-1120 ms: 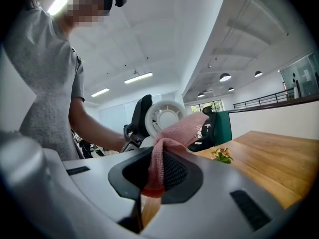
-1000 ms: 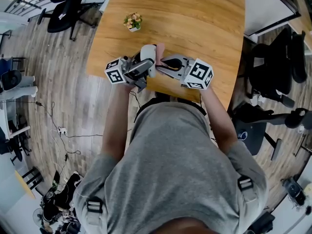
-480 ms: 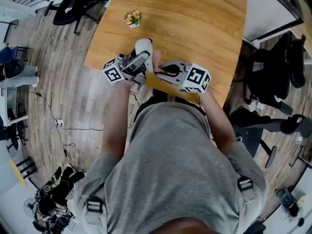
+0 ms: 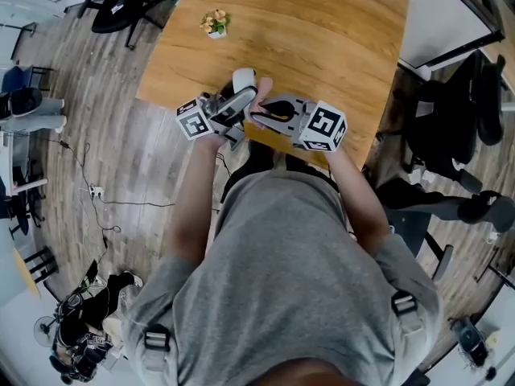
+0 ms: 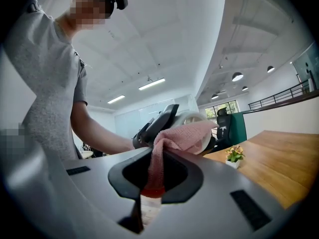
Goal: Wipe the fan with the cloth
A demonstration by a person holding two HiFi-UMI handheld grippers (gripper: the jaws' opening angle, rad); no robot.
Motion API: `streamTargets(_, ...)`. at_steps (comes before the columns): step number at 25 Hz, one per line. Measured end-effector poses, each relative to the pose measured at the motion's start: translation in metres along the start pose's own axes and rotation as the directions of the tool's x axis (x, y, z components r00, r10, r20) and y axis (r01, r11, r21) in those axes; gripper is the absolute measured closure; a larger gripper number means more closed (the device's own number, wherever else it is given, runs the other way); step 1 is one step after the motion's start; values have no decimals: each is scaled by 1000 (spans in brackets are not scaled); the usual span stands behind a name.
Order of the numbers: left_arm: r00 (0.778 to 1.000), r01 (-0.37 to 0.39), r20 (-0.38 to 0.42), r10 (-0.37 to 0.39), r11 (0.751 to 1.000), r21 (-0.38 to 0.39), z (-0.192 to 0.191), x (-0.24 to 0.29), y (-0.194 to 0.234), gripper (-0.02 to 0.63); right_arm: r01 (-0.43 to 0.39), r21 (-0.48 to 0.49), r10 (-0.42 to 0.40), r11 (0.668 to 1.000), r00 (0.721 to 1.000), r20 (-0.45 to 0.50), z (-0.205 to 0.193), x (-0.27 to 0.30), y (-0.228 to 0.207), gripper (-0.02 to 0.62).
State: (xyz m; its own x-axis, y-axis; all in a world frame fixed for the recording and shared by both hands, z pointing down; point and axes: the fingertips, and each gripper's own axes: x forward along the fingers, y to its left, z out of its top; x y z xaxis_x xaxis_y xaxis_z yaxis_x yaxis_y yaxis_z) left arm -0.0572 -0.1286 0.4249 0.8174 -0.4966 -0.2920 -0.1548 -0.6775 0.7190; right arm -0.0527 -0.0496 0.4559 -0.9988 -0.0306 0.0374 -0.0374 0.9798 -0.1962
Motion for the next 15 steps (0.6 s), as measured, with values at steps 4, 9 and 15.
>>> streamTargets(4,1000,-21,14,22,999,-45,-14,3,-2,216,26,27,-26,999,999,22,-1,-17,-4,557)
streamTargets(9,999,-43,5,43,998,-36,-27,7,-6,216,21,57,-23,998,999,38,-6,-30,-1,557)
streamTargets(15,994,-112,10,112,993,22,-37,15,4,216,14,52,-15,999,1000,22,-7,-30,5,558)
